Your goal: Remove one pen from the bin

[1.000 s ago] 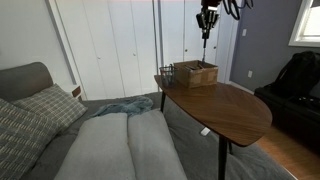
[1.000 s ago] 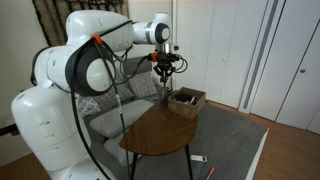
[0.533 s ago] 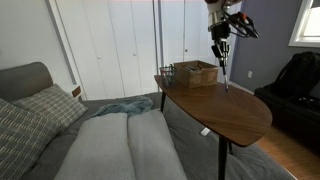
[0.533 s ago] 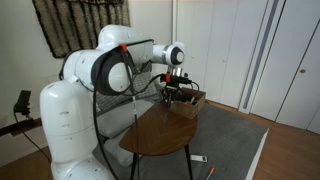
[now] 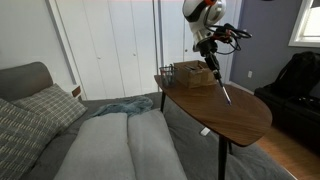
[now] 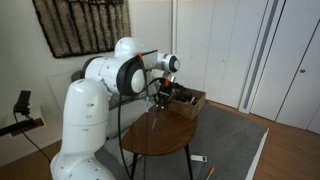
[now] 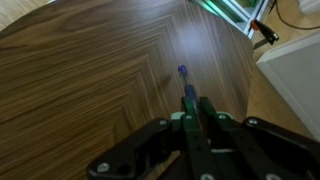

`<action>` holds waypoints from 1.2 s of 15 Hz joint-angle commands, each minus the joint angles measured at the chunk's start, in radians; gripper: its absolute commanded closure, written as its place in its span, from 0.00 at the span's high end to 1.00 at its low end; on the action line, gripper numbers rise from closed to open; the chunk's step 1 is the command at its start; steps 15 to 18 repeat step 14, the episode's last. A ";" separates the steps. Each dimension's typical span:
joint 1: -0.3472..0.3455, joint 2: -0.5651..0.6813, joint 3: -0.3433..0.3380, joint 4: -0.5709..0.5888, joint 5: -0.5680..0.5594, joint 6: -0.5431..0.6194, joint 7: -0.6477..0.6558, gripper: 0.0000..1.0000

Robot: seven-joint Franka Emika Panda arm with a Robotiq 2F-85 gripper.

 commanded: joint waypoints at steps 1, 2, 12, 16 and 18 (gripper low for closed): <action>-0.012 0.103 0.020 0.128 0.036 -0.140 -0.056 0.36; -0.017 0.119 0.016 0.147 0.043 -0.153 -0.045 0.38; -0.027 -0.279 0.013 -0.038 0.103 0.067 -0.022 1.00; -0.007 -0.195 0.005 0.064 0.077 0.018 -0.027 0.96; -0.007 -0.195 0.005 0.064 0.077 0.018 -0.027 0.96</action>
